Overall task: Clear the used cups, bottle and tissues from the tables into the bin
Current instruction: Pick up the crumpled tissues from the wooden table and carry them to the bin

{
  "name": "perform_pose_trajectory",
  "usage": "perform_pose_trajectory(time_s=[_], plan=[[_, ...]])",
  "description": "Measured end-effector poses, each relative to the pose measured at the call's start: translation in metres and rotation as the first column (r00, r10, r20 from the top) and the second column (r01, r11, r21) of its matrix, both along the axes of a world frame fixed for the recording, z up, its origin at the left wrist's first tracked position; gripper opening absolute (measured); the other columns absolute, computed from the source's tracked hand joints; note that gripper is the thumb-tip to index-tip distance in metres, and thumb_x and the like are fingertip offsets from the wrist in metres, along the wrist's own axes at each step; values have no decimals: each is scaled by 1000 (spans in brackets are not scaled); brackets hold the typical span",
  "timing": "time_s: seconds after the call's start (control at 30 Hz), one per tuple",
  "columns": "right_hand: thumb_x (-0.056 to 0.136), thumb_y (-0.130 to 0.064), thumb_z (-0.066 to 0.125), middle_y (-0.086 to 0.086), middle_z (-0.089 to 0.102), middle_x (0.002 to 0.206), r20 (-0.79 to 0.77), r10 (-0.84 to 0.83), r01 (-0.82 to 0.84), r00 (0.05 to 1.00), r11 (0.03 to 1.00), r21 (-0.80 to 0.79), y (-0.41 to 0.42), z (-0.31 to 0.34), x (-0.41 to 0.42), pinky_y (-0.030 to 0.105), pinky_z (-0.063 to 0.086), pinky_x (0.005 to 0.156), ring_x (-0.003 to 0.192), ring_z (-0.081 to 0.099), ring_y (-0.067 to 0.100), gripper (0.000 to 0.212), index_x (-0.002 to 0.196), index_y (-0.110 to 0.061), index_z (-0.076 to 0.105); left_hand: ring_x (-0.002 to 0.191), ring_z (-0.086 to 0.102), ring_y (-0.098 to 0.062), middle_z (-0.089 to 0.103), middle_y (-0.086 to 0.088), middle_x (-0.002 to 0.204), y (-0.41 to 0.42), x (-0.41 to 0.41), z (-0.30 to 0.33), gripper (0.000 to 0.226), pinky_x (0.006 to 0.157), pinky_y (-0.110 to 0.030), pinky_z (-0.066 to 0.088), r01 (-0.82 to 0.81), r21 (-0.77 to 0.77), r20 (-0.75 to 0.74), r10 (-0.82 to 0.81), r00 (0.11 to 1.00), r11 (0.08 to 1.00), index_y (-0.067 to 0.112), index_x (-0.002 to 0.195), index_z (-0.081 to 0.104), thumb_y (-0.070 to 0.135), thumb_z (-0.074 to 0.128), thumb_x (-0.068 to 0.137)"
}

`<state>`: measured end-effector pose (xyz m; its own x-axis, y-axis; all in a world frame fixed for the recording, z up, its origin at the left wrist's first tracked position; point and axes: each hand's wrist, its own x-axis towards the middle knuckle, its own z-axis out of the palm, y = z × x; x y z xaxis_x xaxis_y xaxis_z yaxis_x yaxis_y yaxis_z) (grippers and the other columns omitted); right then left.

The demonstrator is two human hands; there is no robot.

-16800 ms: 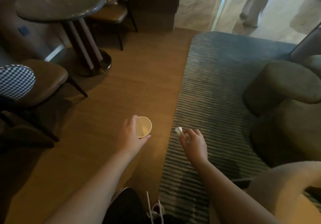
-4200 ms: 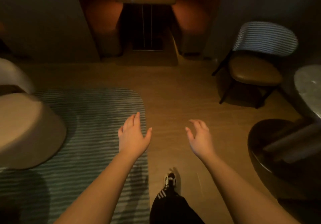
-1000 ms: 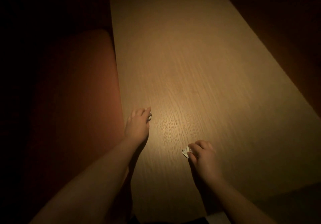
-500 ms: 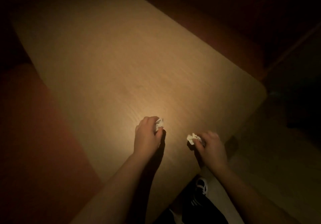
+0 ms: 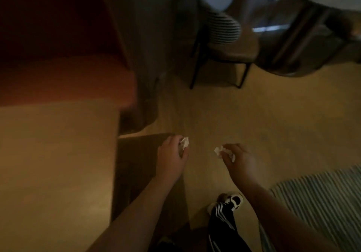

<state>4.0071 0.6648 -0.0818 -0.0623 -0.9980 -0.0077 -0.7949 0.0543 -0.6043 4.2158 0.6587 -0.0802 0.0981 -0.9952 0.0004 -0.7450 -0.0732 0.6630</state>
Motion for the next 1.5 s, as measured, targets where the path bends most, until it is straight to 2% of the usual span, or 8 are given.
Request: perform_pose_trajectory(time_s=[0.13, 0.3, 0.43, 0.63, 0.83, 1.0, 1.27, 1.5], plan=[[85, -24, 66, -1, 63, 99, -48, -236, 236, 971, 972, -4, -20, -5, -116, 23, 35, 72, 91, 55, 17, 21, 105, -19, 67, 91, 53, -11, 53, 8, 104, -69, -125, 1, 25, 78, -35, 52, 223, 11, -33, -223, 974, 975, 25, 111, 54, 29, 61, 88], [88, -29, 62, -2, 61, 103, -79, -448, 449, 891, 893, 5, -38, 2, -261, 30, 45, 81, 97, 54, 17, 24, 110, -20, 64, 82, 51, -10, 49, 11, 94, -130, -291, 8, 19, 66, -27, 47, 451, -35, -30, -452, 892, 892, 26, 103, 55, 25, 62, 86], [88, -32, 59, -6, 59, 104, -88, -643, 643, 761, 765, -30, -37, 16, -367, 24, 38, 83, 99, 49, 12, 24, 110, -22, 63, 83, 54, -17, 52, 7, 95, -156, -421, 17, 18, 69, -34, 47, 641, -42, -17, -642, 767, 766, 23, 101, 57, 24, 63, 84], [89, -31, 59, -5, 59, 107, -88, -851, 852, 518, 522, -26, -19, 26, -487, 26, 39, 88, 102, 49, 12, 25, 111, -21, 62, 83, 54, -18, 52, 8, 94, -178, -580, 24, 13, 75, -43, 49, 821, -41, -43, -822, 568, 570, 25, 98, 55, 25, 60, 85], [88, -27, 60, -5, 60, 107, -79, -936, 937, 343, 346, -37, -32, 20, -593, 24, 38, 85, 102, 49, 12, 23, 110, -19, 63, 82, 52, -10, 48, 15, 92, -217, -718, 14, 12, 77, -44, 50, 920, 2, -50, -919, 392, 392, 32, 97, 52, 28, 58, 87], [87, -25, 62, -3, 61, 104, -72, -960, 961, 271, 274, -39, -86, -1, -700, 22, 35, 82, 100, 50, 13, 23, 109, -17, 64, 81, 52, -9, 46, 18, 90, -278, -845, -5, 12, 80, -44, 49, 954, -7, -59, -952, 299, 300, 32, 95, 52, 26, 58, 87], [88, -25, 61, -3, 60, 103, -107, -982, 987, 157, 159, -12, -202, 7, -901, 22, 34, 82, 100, 51, 14, 23, 109, -17, 64, 81, 52, -10, 48, 16, 89, -405, -1053, 8, 15, 80, -44, 48, 974, -1, -5, -974, 225, 225, 32, 94, 53, 24, 61, 85], [87, -29, 61, -7, 59, 103, -80, -991, 994, 106, 107, -14, -264, 9, -1044, 24, 40, 83, 98, 50, 9, 22, 108, -22, 63, 81, 52, -9, 47, 17, 89, -460, -1207, 16, 17, 81, -44, 49, 980, 17, -38, -979, 200, 200, 33, 96, 53, 24, 62, 85]])
